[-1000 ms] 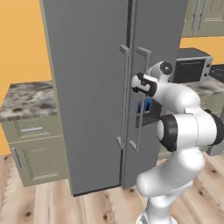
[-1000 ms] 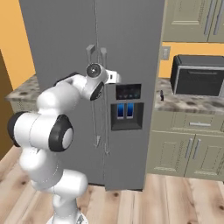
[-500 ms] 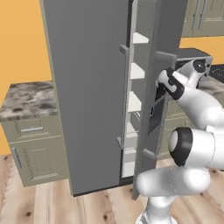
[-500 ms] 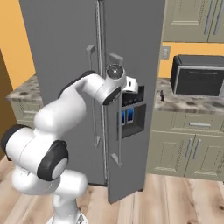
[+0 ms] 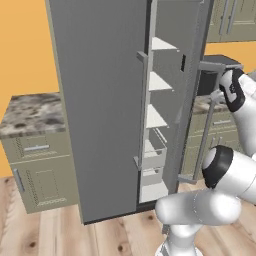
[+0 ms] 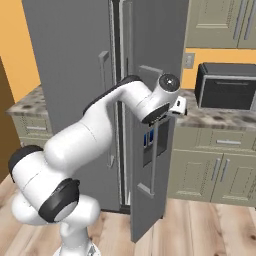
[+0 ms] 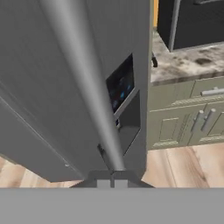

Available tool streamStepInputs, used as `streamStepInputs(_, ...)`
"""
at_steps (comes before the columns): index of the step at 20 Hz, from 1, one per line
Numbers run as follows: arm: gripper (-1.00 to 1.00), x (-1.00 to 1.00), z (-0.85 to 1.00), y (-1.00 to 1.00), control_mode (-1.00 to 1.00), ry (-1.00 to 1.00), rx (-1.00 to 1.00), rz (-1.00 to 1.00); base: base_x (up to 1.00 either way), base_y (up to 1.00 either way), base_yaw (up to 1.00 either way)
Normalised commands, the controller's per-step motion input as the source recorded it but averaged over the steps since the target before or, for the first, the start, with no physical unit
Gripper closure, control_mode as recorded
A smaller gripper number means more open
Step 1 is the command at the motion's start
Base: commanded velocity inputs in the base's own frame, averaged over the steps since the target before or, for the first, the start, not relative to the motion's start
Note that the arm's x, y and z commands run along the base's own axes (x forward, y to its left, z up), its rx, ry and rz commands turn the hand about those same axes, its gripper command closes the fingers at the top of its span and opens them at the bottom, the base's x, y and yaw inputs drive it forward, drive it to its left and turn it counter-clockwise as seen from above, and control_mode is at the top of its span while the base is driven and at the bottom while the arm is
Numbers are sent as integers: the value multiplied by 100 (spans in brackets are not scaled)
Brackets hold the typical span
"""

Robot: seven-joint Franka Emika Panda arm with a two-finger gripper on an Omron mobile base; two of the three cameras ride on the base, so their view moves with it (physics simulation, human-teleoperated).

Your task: Retrieve the butter from the fridge and place it on a plate on the dining table. Then retrieve the butter knife by the fridge and place it near the plate.

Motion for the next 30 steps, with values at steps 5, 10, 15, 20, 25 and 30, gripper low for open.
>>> streamStepInputs(5,-100,-26,4,11,-100,0,-4,-2,0,0,0)
streamStepInputs(10,-100,-78,20,57,-100,0,-19,-7,0,0,0)
streamStepInputs(15,-100,-52,18,94,-100,1,-33,-5,0,0,0)
streamStepInputs(20,-100,-11,3,100,-100,13,-50,-1,0,0,0)
streamStepInputs(25,-100,4,1,97,-100,29,-51,0,0,0,0)
streamStepInputs(30,-100,17,0,48,-100,31,-29,0,0,0,0)
